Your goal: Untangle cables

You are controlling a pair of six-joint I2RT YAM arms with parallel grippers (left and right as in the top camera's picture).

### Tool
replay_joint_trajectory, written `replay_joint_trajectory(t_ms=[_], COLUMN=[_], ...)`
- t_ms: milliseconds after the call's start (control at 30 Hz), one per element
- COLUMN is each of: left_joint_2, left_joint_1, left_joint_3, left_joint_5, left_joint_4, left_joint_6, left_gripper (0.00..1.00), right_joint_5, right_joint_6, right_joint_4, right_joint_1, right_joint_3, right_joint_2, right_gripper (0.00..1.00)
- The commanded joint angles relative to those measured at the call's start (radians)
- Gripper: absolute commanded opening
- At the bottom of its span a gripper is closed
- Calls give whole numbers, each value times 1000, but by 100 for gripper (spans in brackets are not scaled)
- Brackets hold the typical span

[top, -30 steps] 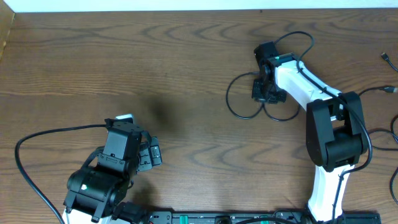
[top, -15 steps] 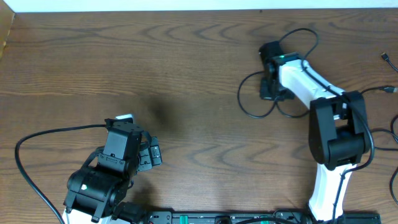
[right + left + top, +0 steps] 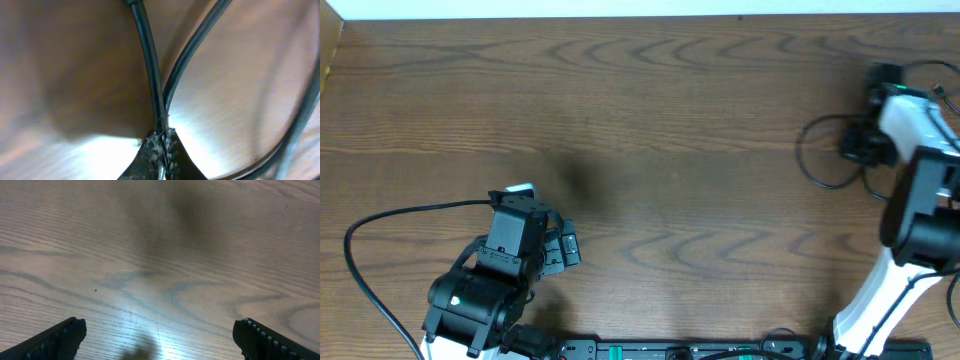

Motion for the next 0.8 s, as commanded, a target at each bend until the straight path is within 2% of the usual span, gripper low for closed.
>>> replay_joint_trajectory(t_ms=[0,100,200,333,433,600,767], left_joint_2=[0,0,0,0,0,0,0], left_joint_1=[0,0,0,0,0,0,0], left_joint_3=[17,17,17,17,17,17,17], left_joint_5=[-9,-9,-9,-9,-9,-9,-9], left_joint_4=[-3,-3,-3,-3,-3,-3,-3], left_joint_6=[6,6,6,6,6,6,6], left_gripper=[98,98,98,98,98,98,98], right_joint_5=[-58,-196,-335,-403,-412,-412,-412], right_joint_6=[-17,-20,-87,-97,-100,-127,-150], right_joint_4=[2,7,23,-3,-47,-89,-93], right_joint_1=[-91,-176,-229,-261,-260,-239,-204], right_joint_3=[13,13,14,45,99,173,183], right_joint_2=[17,17,17,17,14,-46,-197], right_gripper=[1,1,1,1,17,24,27])
